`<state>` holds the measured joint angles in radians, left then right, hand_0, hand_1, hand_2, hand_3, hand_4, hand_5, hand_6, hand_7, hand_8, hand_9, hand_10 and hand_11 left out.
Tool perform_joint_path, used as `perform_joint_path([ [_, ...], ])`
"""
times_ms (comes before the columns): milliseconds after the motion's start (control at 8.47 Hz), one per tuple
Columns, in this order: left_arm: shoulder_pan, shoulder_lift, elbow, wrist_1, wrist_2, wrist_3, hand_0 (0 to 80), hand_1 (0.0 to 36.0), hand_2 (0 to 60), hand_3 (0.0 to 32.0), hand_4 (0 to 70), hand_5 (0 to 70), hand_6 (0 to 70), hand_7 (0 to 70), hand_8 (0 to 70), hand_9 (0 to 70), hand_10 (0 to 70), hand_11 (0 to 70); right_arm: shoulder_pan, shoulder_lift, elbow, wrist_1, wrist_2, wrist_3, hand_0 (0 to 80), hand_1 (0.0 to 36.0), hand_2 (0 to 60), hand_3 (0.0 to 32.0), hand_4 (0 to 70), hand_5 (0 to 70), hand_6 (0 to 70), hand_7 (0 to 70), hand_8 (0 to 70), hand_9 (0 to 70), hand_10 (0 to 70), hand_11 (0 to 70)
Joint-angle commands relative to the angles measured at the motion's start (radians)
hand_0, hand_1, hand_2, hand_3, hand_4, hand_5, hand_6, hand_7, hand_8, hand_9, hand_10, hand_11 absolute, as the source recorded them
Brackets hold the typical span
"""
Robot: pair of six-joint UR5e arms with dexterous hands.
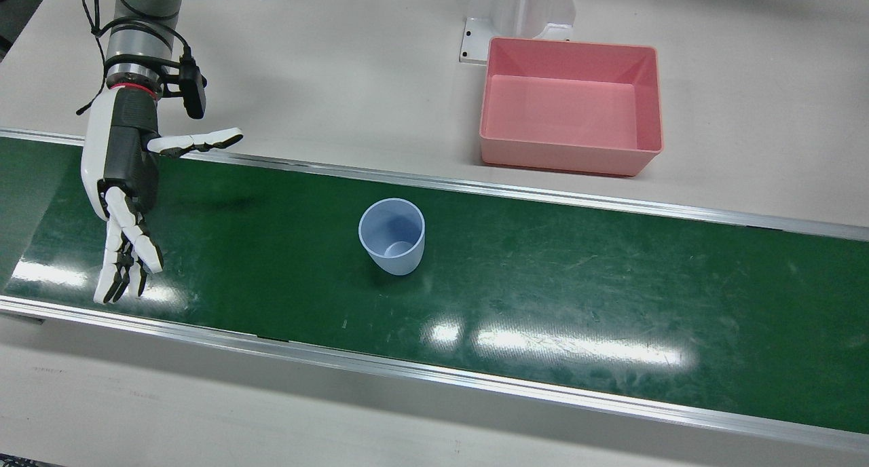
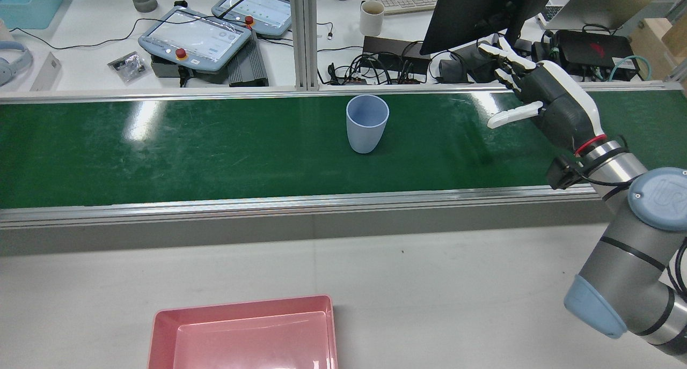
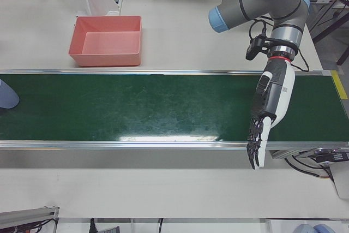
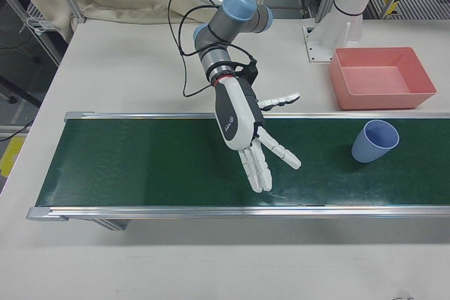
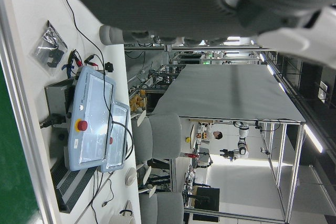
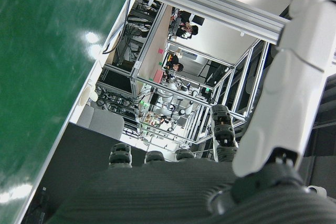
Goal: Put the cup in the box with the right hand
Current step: 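Lower the open right hand beside the belt in the cup's path, then close the right hand fingers around the light blue cup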
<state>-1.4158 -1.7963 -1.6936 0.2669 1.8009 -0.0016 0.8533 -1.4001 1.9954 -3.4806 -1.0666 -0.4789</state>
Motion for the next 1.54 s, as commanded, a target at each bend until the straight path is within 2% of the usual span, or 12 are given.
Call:
perform_joint_path([
  [0,0.0,0.0,0.0,0.0,0.0,0.0,0.0,0.0,0.0,0.0,0.0,0.0,0.0,0.0,0.0,0.0,0.0,0.0,-0.036,0.001,-0.009,0.006,0.011,-0.001,53.0,9.4,0.0,3.2,0.0,5.9,0.1,0.0,0.0,0.0,4.4,8.7],
  [118,0.0,0.0,0.0,0.0,0.0,0.0,0.0,0.0,0.0,0.0,0.0,0.0,0.0,0.0,0.0,0.0,0.0,0.0,-0.039,0.001,-0.007,0.005,0.02,0.002,52.6,8.6,0.0,0.0,0.0,5.9,0.8,0.0,0.0,0.0,4.7,9.0],
  [591,0.0,0.0,0.0,0.0,0.0,0.0,0.0,0.0,0.0,0.0,0.0,0.0,0.0,0.0,0.0,0.0,0.0,0.0,-0.054,0.004,-0.02,0.006,0.022,0.0,51.4,9.5,0.0,0.0,0.0,5.7,1.8,0.0,0.0,0.0,4.2,8.3],
  [827,0.0,0.0,0.0,0.0,0.0,0.0,0.0,0.0,0.0,0.0,0.0,0.0,0.0,0.0,0.0,0.0,0.0,0.0,-0.088,0.003,-0.035,0.008,0.063,0.003,50.8,9.9,0.0,0.0,0.0,5.7,1.8,0.0,0.0,0.0,4.5,8.7],
  [1417,0.0,0.0,0.0,0.0,0.0,0.0,0.0,0.0,0.0,0.0,0.0,0.0,0.0,0.0,0.0,0.0,0.0,0.0,-0.095,0.01,-0.047,0.008,0.063,0.003,50.3,10.3,0.0,0.0,0.0,5.6,1.8,0.1,0.0,0.0,4.9,9.3],
])
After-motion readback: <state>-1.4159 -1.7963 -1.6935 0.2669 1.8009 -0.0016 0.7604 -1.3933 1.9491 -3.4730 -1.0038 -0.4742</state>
